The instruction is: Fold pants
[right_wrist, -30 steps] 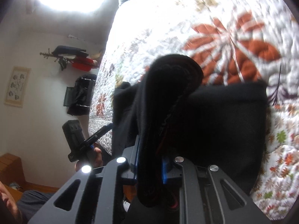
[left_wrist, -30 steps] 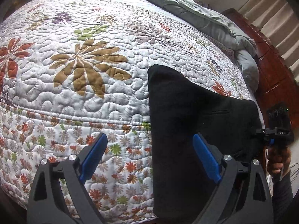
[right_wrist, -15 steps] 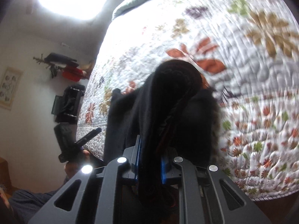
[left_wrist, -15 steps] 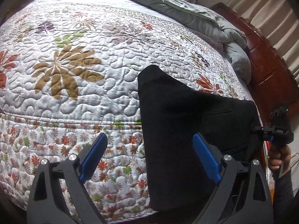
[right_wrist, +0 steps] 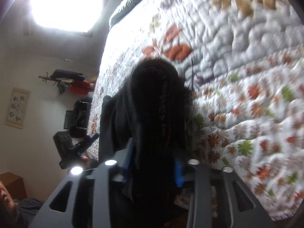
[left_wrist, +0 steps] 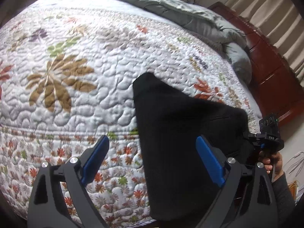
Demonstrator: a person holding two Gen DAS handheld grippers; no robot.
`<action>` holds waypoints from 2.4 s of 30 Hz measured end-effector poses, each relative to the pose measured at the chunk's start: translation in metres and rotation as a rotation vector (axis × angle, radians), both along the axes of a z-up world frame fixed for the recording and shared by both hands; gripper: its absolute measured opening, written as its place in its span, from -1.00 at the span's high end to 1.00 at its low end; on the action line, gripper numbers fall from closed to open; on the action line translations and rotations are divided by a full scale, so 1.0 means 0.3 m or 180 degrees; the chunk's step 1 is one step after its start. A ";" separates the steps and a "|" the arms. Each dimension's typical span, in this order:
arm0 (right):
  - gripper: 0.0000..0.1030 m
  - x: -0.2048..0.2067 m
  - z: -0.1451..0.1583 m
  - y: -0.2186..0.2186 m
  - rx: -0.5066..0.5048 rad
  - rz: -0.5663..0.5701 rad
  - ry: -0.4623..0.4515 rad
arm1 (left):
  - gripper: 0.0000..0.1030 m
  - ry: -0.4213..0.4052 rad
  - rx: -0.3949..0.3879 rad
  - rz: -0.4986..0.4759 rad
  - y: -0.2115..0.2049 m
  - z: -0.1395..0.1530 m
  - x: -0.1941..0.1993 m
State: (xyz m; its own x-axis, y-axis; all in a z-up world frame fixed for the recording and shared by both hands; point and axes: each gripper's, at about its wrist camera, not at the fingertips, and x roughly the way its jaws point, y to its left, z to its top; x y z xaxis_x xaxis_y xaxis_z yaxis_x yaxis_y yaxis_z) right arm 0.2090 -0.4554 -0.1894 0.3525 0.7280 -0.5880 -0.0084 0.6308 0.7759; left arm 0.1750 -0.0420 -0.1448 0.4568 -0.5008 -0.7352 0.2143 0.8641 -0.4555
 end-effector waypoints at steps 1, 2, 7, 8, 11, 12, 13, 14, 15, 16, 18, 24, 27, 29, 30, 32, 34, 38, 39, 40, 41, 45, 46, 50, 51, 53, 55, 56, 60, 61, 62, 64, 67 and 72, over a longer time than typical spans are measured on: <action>0.11 -0.003 0.058 -0.022 0.0019 -0.0072 -0.0136 | -0.79 -0.0043 -0.0074 -0.0037 0.003 0.015 0.002; 0.11 -0.005 0.104 -0.039 -0.0025 -0.0146 -0.0244 | -0.79 -0.0095 -0.0195 -0.0089 0.006 0.036 0.009; 0.12 0.074 0.220 0.033 0.0080 0.0013 -0.0513 | -0.79 -0.0167 -0.0661 -0.0322 -0.026 0.092 0.075; 0.13 0.102 0.208 0.071 0.0115 0.0087 -0.0463 | -0.79 -0.0137 -0.0729 -0.0356 -0.044 0.095 0.095; 0.15 0.163 0.130 0.102 0.0097 0.0149 -0.0306 | -0.79 -0.0058 -0.0872 -0.0506 -0.093 0.086 0.139; 0.20 0.181 0.095 0.102 0.0100 0.0139 -0.0242 | -0.79 0.0021 -0.0875 -0.0535 -0.111 0.069 0.159; 0.28 0.184 0.072 0.099 0.0118 0.0127 -0.0204 | -0.79 0.0100 -0.0868 -0.0563 -0.124 0.048 0.174; 0.43 0.189 0.048 0.089 0.0167 0.0104 -0.0168 | -0.76 0.0216 -0.0838 -0.0605 -0.143 0.015 0.193; 0.52 0.191 0.019 0.069 0.0216 0.0062 -0.0122 | -0.76 0.0282 -0.0784 -0.0598 -0.152 -0.008 0.205; 0.72 0.191 -0.013 0.043 0.0241 0.0039 -0.0090 | -0.73 0.0350 -0.0696 -0.0580 -0.161 -0.041 0.219; 1.00 0.183 -0.072 0.016 0.0211 0.0009 -0.0010 | -0.66 0.0387 -0.0610 -0.0604 -0.171 -0.080 0.235; 0.84 0.124 -0.010 -0.002 0.0212 -0.0017 -0.0146 | -0.66 0.0317 -0.0687 -0.0569 -0.139 -0.038 0.209; 0.55 0.019 0.126 0.017 0.0239 0.0011 -0.0408 | -0.67 0.0090 -0.0665 -0.0634 -0.103 0.052 0.112; 0.55 -0.065 0.182 0.050 0.0289 0.0117 -0.0524 | -0.67 0.0004 -0.0716 -0.0751 -0.083 0.089 0.032; 0.55 -0.111 0.185 0.071 0.0316 0.0202 -0.0534 | -0.67 0.0000 -0.0756 -0.0849 -0.078 0.097 -0.020; 0.54 -0.162 0.148 0.120 0.0308 0.0314 -0.0446 | -0.67 0.0060 -0.0815 -0.0952 -0.074 0.081 -0.090; 0.54 -0.189 0.074 0.140 0.0210 0.0340 -0.0285 | -0.67 0.0187 -0.0822 -0.1027 -0.083 0.025 -0.133; 0.94 -0.198 -0.037 0.081 0.0159 0.0144 -0.0097 | -0.66 0.0455 -0.0823 -0.0928 -0.090 -0.095 -0.137; 0.94 -0.199 -0.042 0.058 0.0147 0.0080 -0.0081 | -0.66 0.0479 -0.0853 -0.0917 -0.088 -0.109 -0.133; 0.93 -0.204 -0.037 0.039 0.0129 0.0039 -0.0088 | -0.66 0.0487 -0.0879 -0.0901 -0.087 -0.111 -0.130; 0.82 -0.206 -0.025 0.019 0.0103 -0.0022 -0.0097 | -0.66 0.0487 -0.0911 -0.0884 -0.082 -0.103 -0.129; -0.46 -0.186 0.035 -0.092 0.0127 -0.0434 -0.0120 | -0.78 0.0322 -0.0927 -0.0806 -0.027 -0.039 -0.130; -0.60 -0.173 0.032 -0.112 0.0137 -0.0483 -0.0096 | -0.79 0.0329 -0.0910 -0.0775 -0.013 -0.035 -0.119; -0.68 -0.072 -0.048 -0.084 0.0362 -0.0262 0.0189 | -0.84 0.0711 -0.0995 -0.0565 0.046 -0.104 -0.038; -0.68 -0.044 -0.065 -0.062 0.0363 -0.0197 0.0233 | -0.86 0.0833 -0.1035 -0.0533 0.055 -0.132 -0.016; -0.68 -0.002 -0.089 0.003 0.0358 -0.0068 0.0328 | -0.87 0.1004 -0.1002 -0.0480 0.061 -0.175 0.018; -0.68 0.045 -0.114 0.056 0.0310 0.0091 0.0401 | -0.88 0.1155 -0.0999 -0.0502 0.050 -0.211 0.050; -0.70 0.064 -0.124 0.081 0.0265 0.0151 0.0425 | -0.89 0.1202 -0.0998 -0.0499 0.043 -0.222 0.062; -0.79 0.107 -0.128 0.149 0.0156 0.0338 0.0431 | -0.93 0.1258 -0.1000 -0.0553 -0.009 -0.245 0.104; -0.79 0.114 -0.129 0.163 0.0115 0.0368 0.0431 | -0.93 0.1277 -0.0988 -0.0547 -0.022 -0.252 0.116; -0.79 0.108 -0.128 0.165 0.0100 0.0387 0.0420 | -0.93 0.1279 -0.0989 -0.0545 -0.028 -0.253 0.118; -0.71 0.091 -0.120 0.171 0.0014 0.0418 0.0387 | -0.91 0.1273 -0.1033 -0.0598 -0.049 -0.247 0.121; -0.13 0.078 -0.112 0.175 0.0014 0.0385 0.0368 | -0.61 0.1197 -0.0853 -0.0642 -0.087 -0.230 0.112; 0.30 0.030 -0.048 0.187 -0.0124 0.0319 0.0207 | 0.09 0.1137 -0.0567 -0.0507 -0.087 -0.226 0.111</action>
State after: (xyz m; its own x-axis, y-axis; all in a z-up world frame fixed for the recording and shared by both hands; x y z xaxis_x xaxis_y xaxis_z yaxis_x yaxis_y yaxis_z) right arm 0.2181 -0.3994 -0.2039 0.2394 0.7338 -0.6357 -0.0234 0.6590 0.7518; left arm 0.2083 -0.0681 -0.2127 0.0960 -0.6779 -0.7289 0.1405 0.7342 -0.6643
